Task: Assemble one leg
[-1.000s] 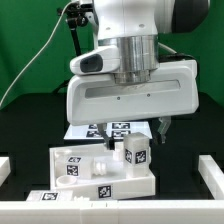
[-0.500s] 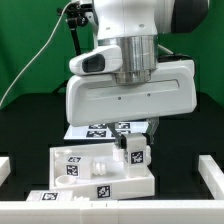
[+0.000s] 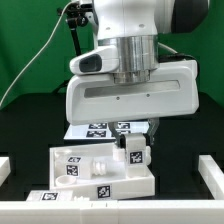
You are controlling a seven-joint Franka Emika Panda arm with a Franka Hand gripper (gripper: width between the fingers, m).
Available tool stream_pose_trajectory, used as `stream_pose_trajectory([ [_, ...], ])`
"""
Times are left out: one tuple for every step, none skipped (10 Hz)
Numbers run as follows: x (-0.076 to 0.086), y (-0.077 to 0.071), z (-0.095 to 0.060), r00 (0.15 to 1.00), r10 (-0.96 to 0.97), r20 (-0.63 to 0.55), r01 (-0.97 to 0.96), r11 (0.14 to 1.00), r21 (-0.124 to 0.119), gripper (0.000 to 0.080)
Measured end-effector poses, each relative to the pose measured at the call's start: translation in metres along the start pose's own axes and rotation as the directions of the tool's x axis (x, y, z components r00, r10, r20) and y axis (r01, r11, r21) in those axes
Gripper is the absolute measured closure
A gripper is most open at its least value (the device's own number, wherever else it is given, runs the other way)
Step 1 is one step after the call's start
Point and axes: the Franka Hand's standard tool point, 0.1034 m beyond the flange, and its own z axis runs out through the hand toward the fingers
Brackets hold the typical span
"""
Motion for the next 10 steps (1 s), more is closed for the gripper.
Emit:
stream_pose_trajectory([
  [0.0000, 0.0000, 0.0000, 0.998, 0.063, 0.000, -0.063, 0.998, 0.000, 0.0515],
  [0.0000, 0.0000, 0.0000, 0.995, 0.102, 0.000, -0.102, 0.995, 0.000, 0.0515],
  [0.0000, -0.0008, 0.0001, 0.974, 0.228, -0.002, -0.228, 0.974, 0.002, 0.0515],
  [0.0002, -0.0012, 0.0001, 0.939, 0.344, -0.002, -0.344, 0.939, 0.006, 0.0515],
  [0.0002, -0.0009, 0.0000, 0.897, 0.442, -0.001, -0.442, 0.897, 0.008, 0.0515],
  [0.0001, -0.0019, 0.0002, 0.836, 0.549, -0.001, -0.549, 0.836, 0.008, 0.0515],
  [0.0000, -0.0039, 0.0005, 0.753, 0.658, -0.001, -0.658, 0.753, 0.007, 0.0515],
  [0.0003, -0.0061, 0.0008, 0.671, 0.742, -0.002, -0.742, 0.671, 0.005, 0.0515],
  [0.0004, -0.0085, 0.0009, 0.624, 0.781, -0.003, -0.781, 0.624, 0.004, 0.0515],
  [0.0005, -0.0085, 0.0007, 0.591, 0.806, 0.001, -0.806, 0.591, 0.008, 0.0499],
])
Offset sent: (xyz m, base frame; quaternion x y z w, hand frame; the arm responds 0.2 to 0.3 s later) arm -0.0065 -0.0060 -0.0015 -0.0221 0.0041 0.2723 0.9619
